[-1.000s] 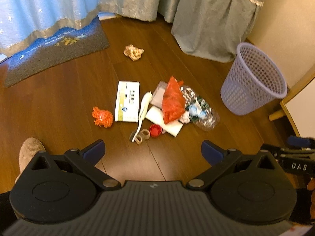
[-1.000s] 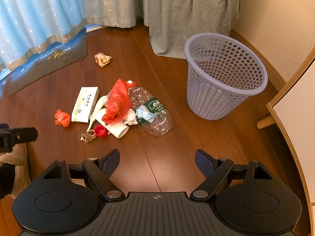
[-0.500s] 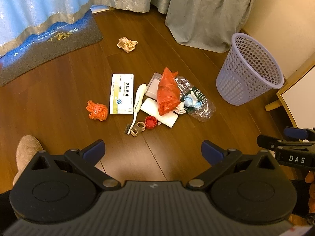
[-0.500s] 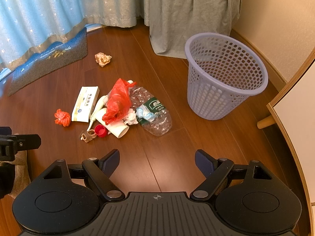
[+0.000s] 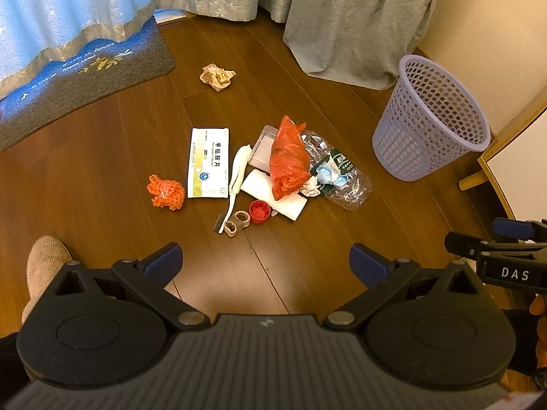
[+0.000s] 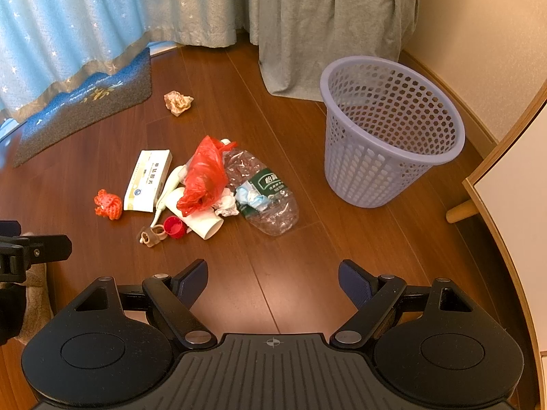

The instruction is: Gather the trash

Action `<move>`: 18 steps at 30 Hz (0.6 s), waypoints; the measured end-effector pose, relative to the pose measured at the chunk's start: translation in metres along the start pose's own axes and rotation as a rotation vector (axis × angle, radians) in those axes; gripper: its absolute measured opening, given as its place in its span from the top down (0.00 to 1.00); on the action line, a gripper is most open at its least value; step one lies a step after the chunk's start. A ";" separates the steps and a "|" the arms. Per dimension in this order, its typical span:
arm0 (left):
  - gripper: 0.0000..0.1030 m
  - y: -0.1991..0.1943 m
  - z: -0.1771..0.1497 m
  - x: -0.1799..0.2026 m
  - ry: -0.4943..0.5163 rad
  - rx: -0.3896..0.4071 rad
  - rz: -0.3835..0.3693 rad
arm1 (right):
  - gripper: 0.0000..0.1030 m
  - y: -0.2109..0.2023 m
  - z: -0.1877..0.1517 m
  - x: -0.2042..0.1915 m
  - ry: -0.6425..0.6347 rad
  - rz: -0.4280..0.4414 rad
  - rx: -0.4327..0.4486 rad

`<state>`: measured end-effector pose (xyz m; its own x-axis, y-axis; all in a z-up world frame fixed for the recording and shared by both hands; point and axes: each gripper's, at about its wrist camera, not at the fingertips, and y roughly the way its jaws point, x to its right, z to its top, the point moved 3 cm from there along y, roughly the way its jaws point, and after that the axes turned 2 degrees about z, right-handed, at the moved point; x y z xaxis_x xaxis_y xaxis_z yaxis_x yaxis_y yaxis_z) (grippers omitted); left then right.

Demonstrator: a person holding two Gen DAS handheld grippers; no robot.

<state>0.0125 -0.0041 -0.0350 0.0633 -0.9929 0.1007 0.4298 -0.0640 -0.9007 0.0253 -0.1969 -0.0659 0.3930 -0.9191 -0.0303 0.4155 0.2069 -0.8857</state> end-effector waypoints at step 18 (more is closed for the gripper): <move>0.01 -0.006 0.026 0.030 0.046 0.082 0.017 | 0.21 -0.004 0.026 0.044 -0.049 -0.020 0.229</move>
<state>0.0355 -0.0311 -0.0153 0.0310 -0.9974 0.0647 0.5015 -0.0405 -0.8642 0.0620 -0.2298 -0.0514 0.4194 -0.9077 0.0138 0.5970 0.2643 -0.7575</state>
